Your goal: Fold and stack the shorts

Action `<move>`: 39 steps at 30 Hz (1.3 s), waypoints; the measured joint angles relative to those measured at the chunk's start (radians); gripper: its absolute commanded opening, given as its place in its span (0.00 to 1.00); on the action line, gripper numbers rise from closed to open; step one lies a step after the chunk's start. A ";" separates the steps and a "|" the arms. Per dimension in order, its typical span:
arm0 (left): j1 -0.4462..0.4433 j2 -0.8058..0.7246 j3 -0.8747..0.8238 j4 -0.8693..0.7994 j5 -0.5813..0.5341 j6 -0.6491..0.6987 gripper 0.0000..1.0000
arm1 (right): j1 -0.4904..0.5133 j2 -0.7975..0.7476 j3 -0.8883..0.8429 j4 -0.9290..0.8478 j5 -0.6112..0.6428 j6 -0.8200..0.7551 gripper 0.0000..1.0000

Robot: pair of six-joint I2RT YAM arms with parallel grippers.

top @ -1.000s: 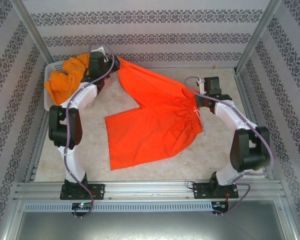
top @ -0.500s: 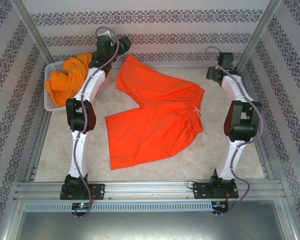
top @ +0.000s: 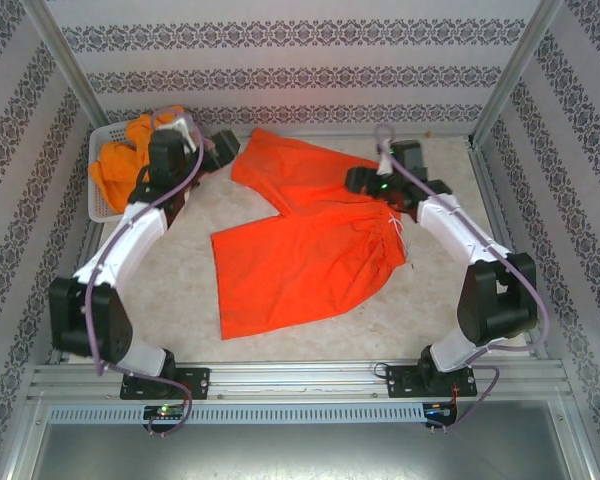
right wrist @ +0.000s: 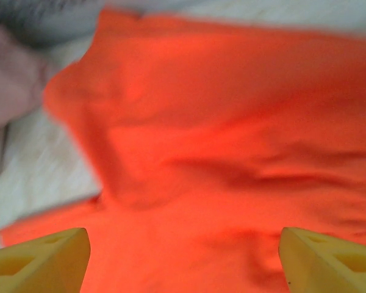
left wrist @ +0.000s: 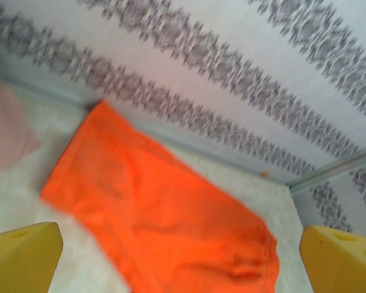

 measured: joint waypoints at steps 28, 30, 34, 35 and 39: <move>-0.075 -0.505 -0.766 0.006 -0.066 -0.191 1.00 | 0.386 1.050 1.245 -0.319 0.419 -0.320 0.61; -0.075 -0.528 -0.766 -0.008 -0.074 -0.189 1.00 | 0.386 1.095 1.320 -0.354 0.438 -0.326 0.51; -0.075 -0.554 -0.766 -0.026 -0.093 -0.183 1.00 | 0.385 1.122 1.376 -0.397 0.448 -0.338 0.27; -0.075 -0.555 -0.766 -0.029 -0.096 -0.183 1.00 | 0.384 1.122 1.384 -0.405 0.444 -0.339 0.23; -0.075 -0.556 -0.766 -0.037 -0.103 -0.182 1.00 | 0.380 1.122 1.392 -0.432 0.400 -0.330 0.01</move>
